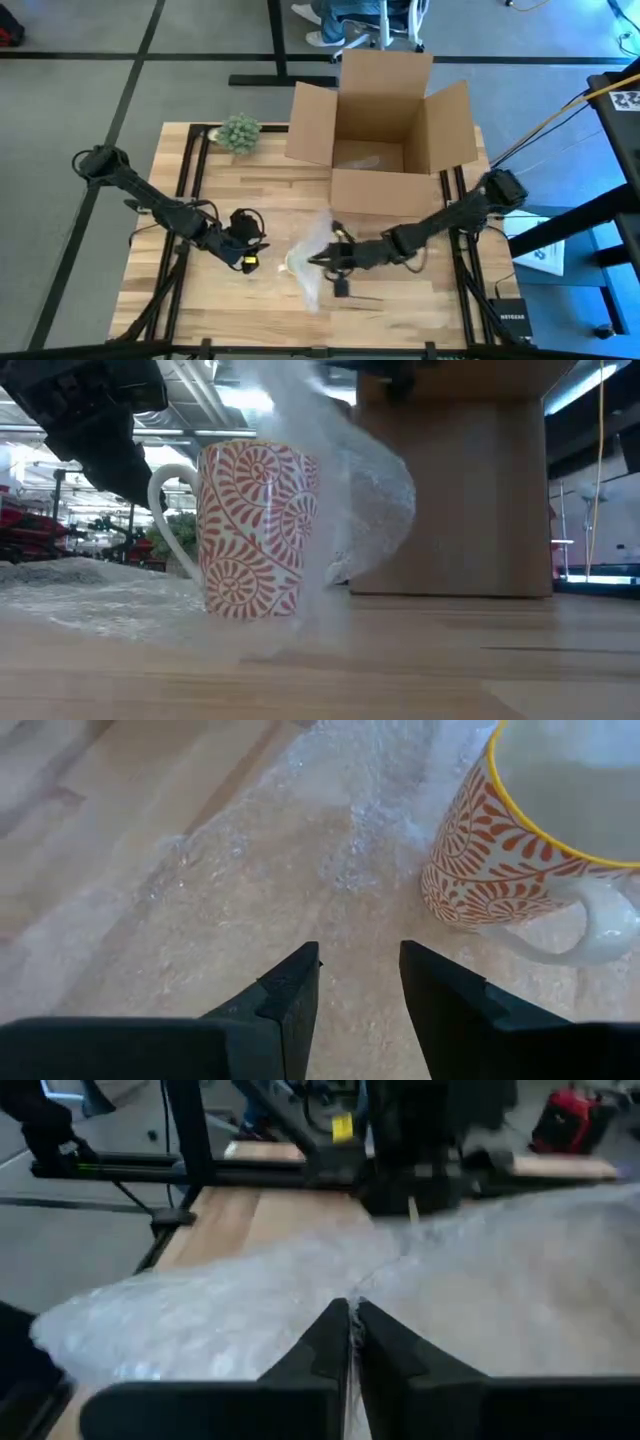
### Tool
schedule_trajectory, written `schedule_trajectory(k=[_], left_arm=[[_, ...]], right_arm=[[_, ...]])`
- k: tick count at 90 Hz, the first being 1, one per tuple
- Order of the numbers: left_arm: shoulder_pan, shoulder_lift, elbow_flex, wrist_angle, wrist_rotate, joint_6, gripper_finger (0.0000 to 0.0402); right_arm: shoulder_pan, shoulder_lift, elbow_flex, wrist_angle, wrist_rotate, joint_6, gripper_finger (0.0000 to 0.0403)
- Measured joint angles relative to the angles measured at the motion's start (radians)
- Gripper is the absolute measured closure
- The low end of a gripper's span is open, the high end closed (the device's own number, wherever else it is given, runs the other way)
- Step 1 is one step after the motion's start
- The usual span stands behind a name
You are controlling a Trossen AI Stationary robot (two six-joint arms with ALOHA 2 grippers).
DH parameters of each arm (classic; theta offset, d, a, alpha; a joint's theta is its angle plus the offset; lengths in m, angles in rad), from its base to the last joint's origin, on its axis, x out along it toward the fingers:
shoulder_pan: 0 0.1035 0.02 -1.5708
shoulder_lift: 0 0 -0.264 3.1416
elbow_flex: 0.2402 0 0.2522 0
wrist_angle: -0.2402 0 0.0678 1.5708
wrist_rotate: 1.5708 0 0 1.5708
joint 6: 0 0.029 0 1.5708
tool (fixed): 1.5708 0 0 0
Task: Wrap mug
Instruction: Wrap the orange patterned mug with the bubble wrap
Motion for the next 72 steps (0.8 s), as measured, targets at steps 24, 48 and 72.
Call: schedule_trajectory(k=[24,48,72], left_arm=[[-0.009,-0.025,0.100,-0.003,0.032,0.069,0.0276],[0.032,0.032,0.113,0.187,0.056,0.221,0.0276],[0.086,0.222,0.114,0.307,0.133,0.215,0.0276]], right_arm=[[-0.057,0.226,0.342,-0.465,-0.006,-0.018,0.0402],[-0.068,0.267,0.437,-0.621,0.001,-0.014,0.0402],[-0.068,0.267,0.437,-0.632,-0.025,0.025,0.0402]])
